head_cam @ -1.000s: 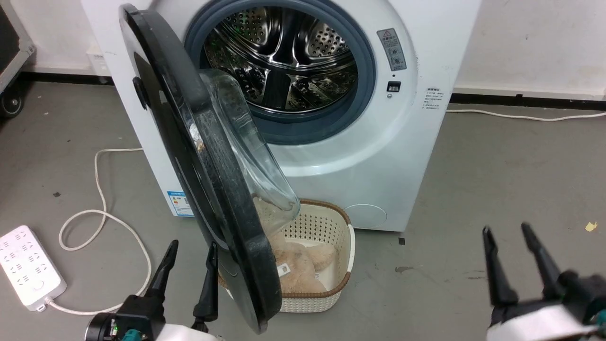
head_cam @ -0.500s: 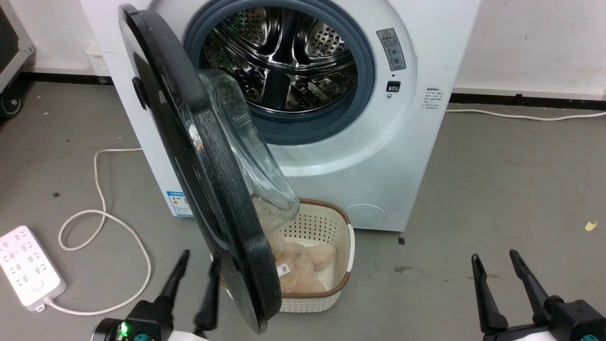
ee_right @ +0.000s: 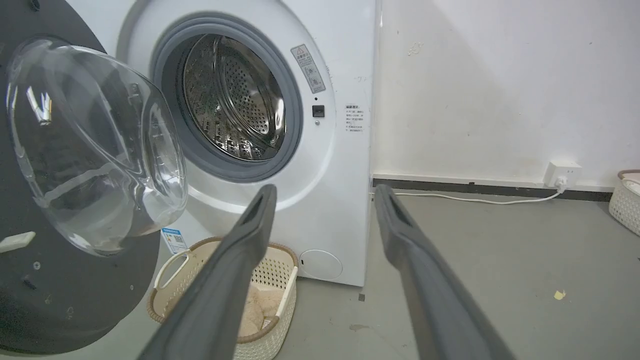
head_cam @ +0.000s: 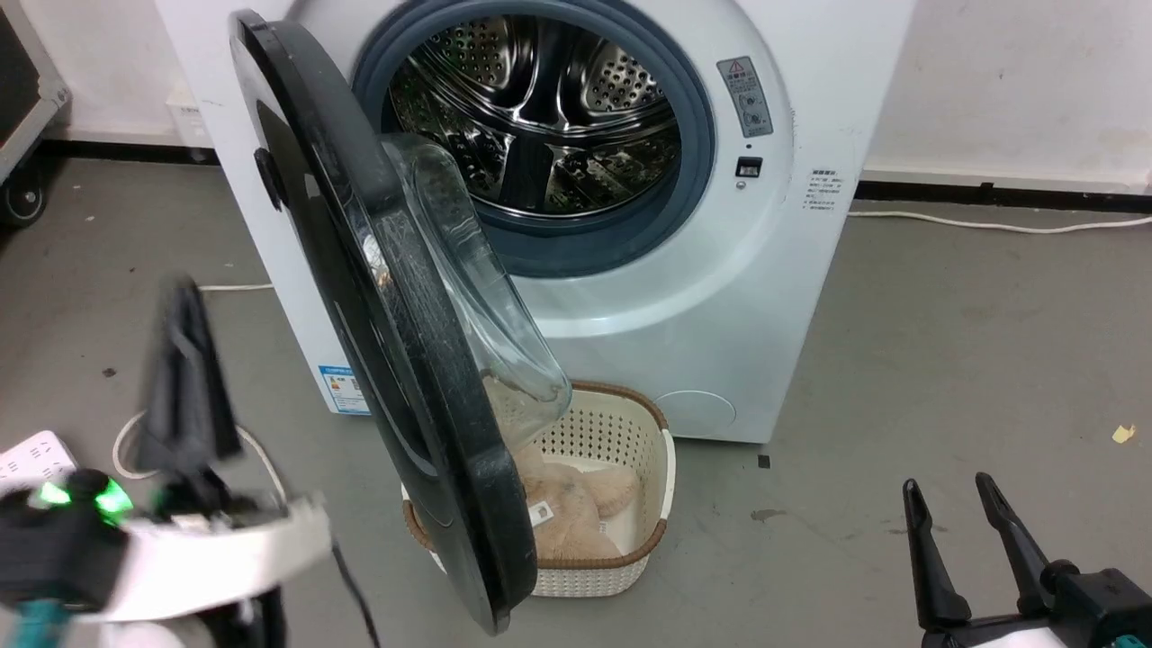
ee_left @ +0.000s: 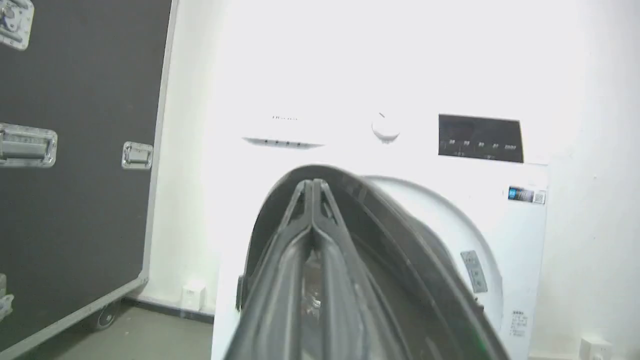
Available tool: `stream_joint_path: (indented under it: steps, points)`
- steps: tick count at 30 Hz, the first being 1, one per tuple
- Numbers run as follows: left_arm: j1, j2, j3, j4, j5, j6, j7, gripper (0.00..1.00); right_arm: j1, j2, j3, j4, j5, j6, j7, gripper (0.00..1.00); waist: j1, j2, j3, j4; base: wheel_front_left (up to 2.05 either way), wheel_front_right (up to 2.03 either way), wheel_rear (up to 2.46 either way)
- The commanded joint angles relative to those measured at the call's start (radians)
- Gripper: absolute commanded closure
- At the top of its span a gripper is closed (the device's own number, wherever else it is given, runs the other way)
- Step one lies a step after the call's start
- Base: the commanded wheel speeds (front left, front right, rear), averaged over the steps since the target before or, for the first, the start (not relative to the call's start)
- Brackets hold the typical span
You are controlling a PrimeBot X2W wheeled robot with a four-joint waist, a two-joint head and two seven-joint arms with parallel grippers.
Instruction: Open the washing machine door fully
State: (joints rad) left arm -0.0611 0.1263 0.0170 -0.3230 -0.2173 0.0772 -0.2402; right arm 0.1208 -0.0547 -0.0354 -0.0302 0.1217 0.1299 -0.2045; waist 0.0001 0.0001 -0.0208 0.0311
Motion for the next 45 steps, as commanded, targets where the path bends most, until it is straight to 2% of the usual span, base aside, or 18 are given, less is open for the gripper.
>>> stream_joint_path:
  steps: [1,7,12,19,24,29,35,39,45]
  points:
    - [-0.037,0.008,0.006,-0.051,-0.002,0.008,0.013,1.00,-0.007,0.004,0.000,-0.003,0.001,0.001,0.000,0.00,-0.0001,-0.0001,-0.002,0.001,0.00,0.00,0.00]
    - [-0.151,0.016,-0.032,-0.242,0.004,0.006,0.093,1.00,-0.015,0.004,0.000,-0.001,0.006,0.001,0.002,0.00,-0.0001,-0.0001,-0.008,-0.002,0.00,0.00,0.00]
    - [-0.179,0.001,-0.162,-0.304,0.036,-0.014,0.185,1.00,-0.020,0.004,0.002,0.004,0.011,0.001,-0.001,0.00,-0.0001,-0.0001,-0.010,-0.004,0.00,0.00,0.00]
    - [-0.074,-0.040,-0.400,-0.205,0.027,-0.034,0.271,1.00,-0.024,0.004,0.004,0.012,0.018,0.001,-0.006,0.00,-0.0001,-0.0001,-0.009,-0.007,0.00,0.00,0.00]
    - [0.012,-0.057,-0.491,-0.055,-0.002,-0.015,0.278,1.00,-0.028,0.004,0.005,0.015,0.019,0.001,-0.009,0.00,-0.0001,-0.0001,-0.004,-0.008,0.00,0.00,0.00]
    - [0.041,-0.065,-0.511,0.108,-0.034,0.015,0.267,1.00,-0.030,0.004,0.012,0.022,0.020,0.001,-0.013,0.00,-0.0001,-0.0001,0.005,-0.011,0.00,0.00,0.00]
    - [0.032,-0.061,-0.485,0.282,-0.055,0.035,0.226,1.00,-0.034,0.004,0.022,0.029,0.022,0.001,-0.016,0.00,-0.0001,-0.0001,0.016,-0.015,0.00,0.00,0.00]
    - [0.029,-0.058,-0.469,0.327,-0.057,0.045,0.198,1.00,-0.035,0.004,0.027,0.030,0.023,0.001,-0.017,0.00,-0.0001,-0.0001,0.024,-0.010,0.00,0.00,0.00]
    - [0.031,-0.045,-0.447,0.371,-0.070,0.048,0.169,1.00,-0.030,0.004,0.031,0.035,0.027,0.001,-0.019,0.00,-0.0001,-0.0001,0.027,0.033,0.00,0.00,0.00]
